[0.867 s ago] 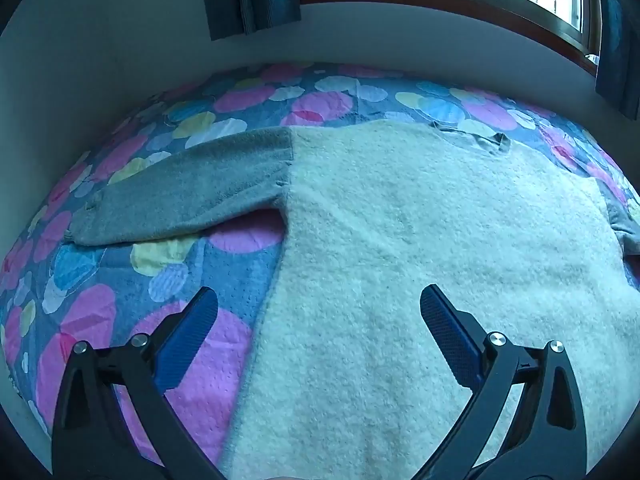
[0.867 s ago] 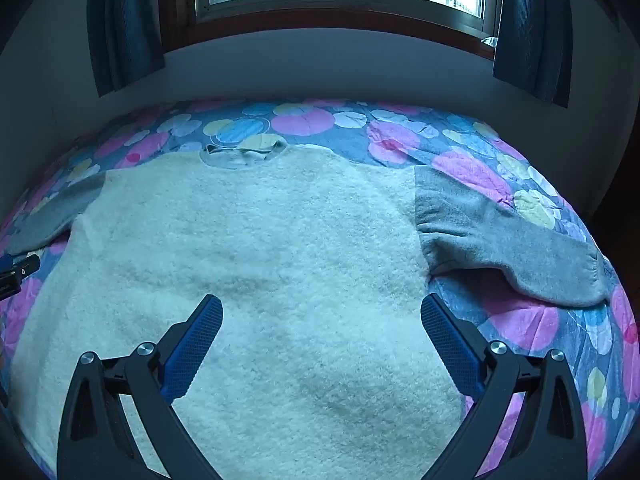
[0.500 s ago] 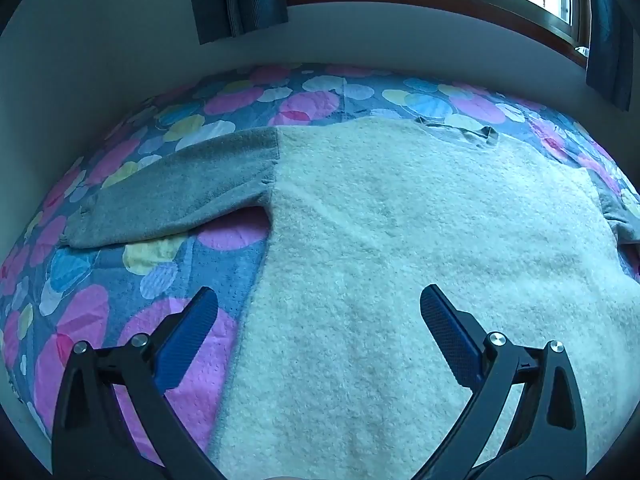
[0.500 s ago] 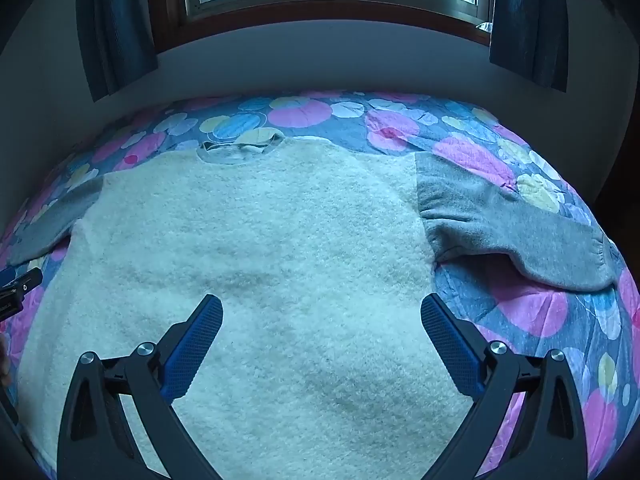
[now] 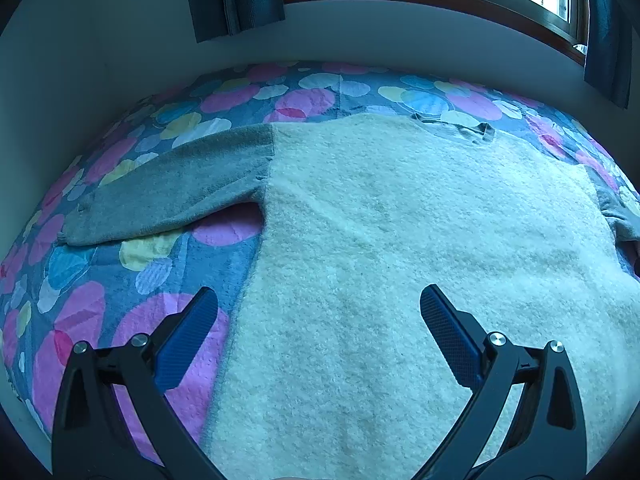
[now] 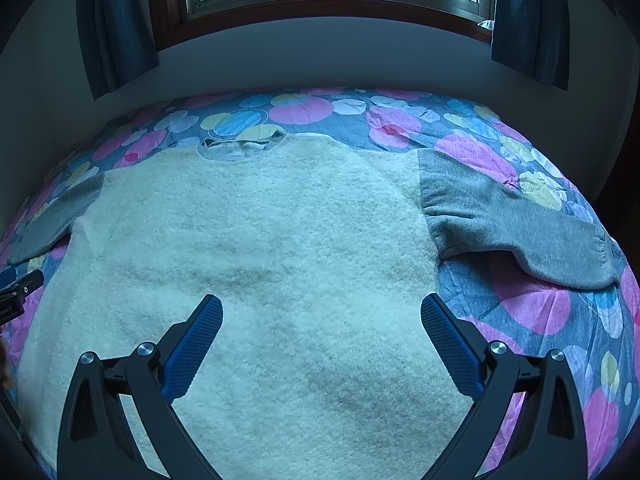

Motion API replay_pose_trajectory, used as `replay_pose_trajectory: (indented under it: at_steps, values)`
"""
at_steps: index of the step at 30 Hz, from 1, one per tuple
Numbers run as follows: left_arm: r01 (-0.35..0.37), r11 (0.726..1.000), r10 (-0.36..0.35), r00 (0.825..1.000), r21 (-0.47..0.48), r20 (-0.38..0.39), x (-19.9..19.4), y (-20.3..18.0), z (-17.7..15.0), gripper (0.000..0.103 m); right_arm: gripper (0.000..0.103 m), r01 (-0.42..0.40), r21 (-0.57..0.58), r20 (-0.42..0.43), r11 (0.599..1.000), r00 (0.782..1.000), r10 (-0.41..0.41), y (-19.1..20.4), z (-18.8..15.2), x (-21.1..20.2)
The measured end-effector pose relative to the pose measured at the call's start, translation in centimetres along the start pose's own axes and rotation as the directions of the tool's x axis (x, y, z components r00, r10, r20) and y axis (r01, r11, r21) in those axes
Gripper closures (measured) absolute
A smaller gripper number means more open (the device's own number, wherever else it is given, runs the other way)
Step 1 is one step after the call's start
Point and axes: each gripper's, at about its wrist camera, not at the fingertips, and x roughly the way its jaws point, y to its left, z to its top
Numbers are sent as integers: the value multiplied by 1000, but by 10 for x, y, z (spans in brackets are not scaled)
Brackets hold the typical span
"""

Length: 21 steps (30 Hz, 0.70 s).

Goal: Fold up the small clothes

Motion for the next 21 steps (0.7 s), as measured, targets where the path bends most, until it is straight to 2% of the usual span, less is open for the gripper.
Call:
replay_pose_trajectory:
  at_steps: [21]
  values:
    - [17, 1000, -17, 1000, 2, 5, -3, -4, -3, 2, 4, -4, 10, -9, 1000, 1000, 4, -1, -2, 4]
